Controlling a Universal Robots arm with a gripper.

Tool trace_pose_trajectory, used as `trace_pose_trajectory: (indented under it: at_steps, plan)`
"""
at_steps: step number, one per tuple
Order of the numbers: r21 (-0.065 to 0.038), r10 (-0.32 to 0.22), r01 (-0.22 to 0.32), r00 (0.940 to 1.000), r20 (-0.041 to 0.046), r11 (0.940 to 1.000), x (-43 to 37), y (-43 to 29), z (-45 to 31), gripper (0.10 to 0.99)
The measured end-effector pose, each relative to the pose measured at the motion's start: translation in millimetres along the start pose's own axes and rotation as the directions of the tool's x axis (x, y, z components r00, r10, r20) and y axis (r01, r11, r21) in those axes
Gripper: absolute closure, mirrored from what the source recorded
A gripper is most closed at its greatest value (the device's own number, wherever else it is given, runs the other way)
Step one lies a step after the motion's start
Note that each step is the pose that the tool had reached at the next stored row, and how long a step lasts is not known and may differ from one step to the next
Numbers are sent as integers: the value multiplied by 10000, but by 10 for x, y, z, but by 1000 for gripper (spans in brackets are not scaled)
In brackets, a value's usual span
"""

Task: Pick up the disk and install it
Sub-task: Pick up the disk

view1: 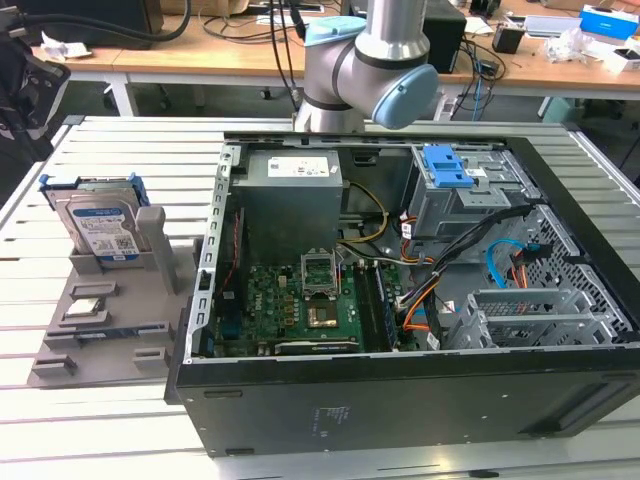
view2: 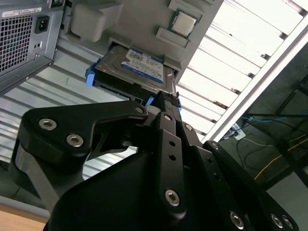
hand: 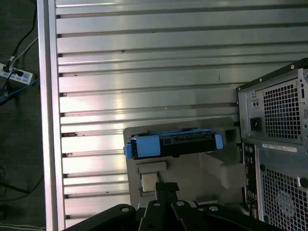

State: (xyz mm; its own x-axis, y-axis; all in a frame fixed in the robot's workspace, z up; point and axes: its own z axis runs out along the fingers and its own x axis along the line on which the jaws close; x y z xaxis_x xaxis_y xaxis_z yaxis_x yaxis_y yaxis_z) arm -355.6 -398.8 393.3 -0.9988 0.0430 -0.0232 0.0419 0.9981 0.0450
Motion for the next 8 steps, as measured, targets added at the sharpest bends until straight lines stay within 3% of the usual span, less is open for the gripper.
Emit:
trace_pose_trajectory:
  at_steps: [4, 8]
  plan:
    - [-21, -844, 844, 9964, -36, 9964, -1, 0, 0, 984]
    - [-33, -1273, 1273, 9918, -55, 9919, -1, 0, 0, 984]
